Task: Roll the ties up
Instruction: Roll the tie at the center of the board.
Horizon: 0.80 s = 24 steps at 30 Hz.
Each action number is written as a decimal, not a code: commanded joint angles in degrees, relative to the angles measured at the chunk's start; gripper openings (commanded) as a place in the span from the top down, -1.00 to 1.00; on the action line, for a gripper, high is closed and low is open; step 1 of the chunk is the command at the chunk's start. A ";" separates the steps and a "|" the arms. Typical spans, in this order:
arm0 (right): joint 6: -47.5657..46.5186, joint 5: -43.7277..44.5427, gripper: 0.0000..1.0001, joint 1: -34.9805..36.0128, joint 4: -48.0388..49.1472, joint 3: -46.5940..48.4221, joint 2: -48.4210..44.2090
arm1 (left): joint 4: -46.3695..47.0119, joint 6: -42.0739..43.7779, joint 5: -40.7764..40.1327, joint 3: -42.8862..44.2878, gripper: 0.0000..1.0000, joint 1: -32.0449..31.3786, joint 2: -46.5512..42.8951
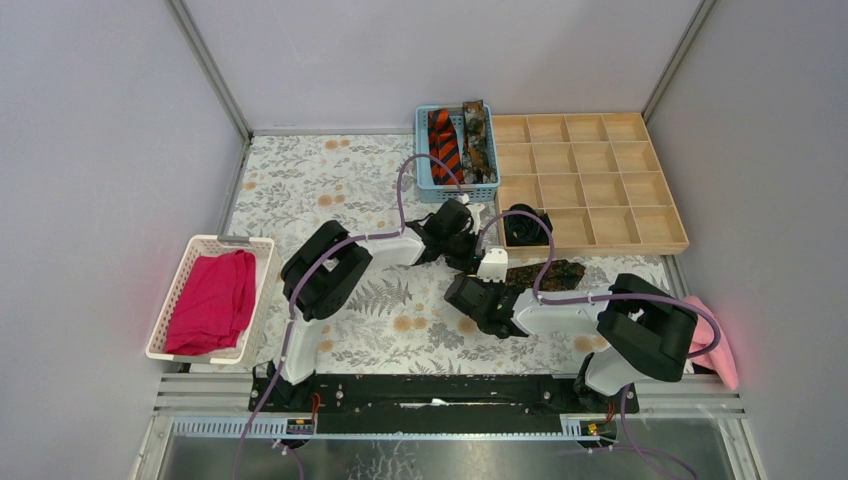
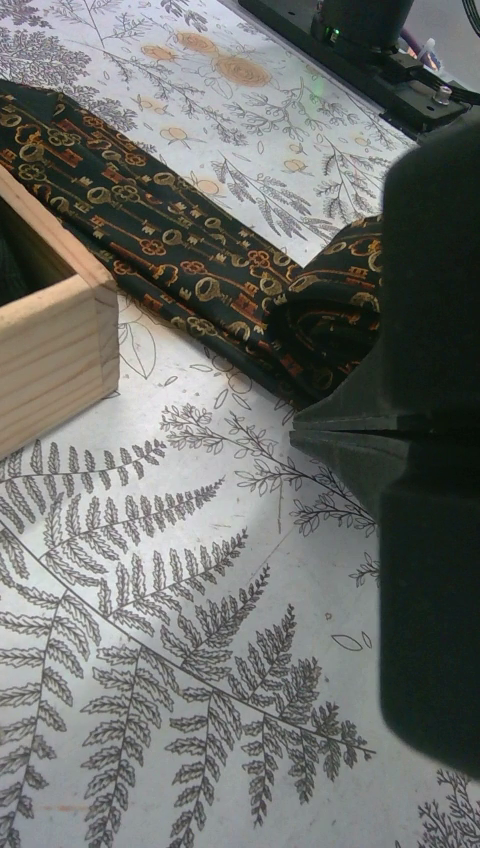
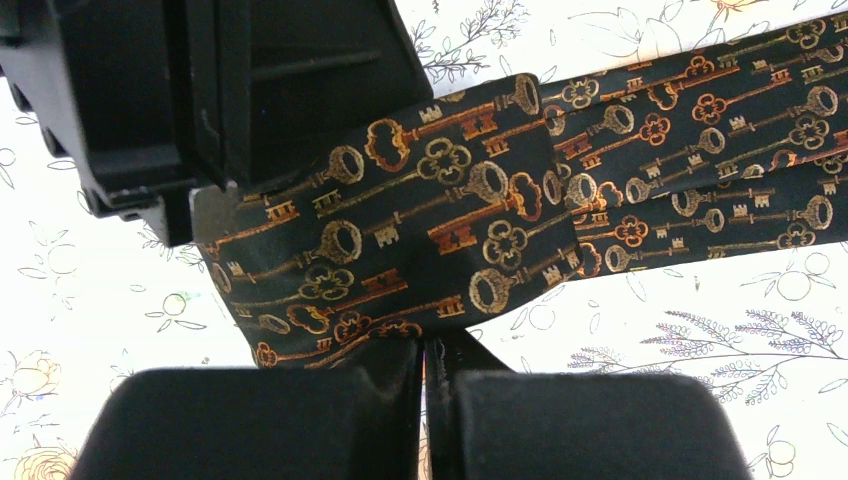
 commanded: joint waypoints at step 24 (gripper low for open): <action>-2.84 -9.55 1.00 5.65 -9.12 7.21 7.84 | -6.54 2.34 -12.38 -3.16 1.00 8.27 -2.10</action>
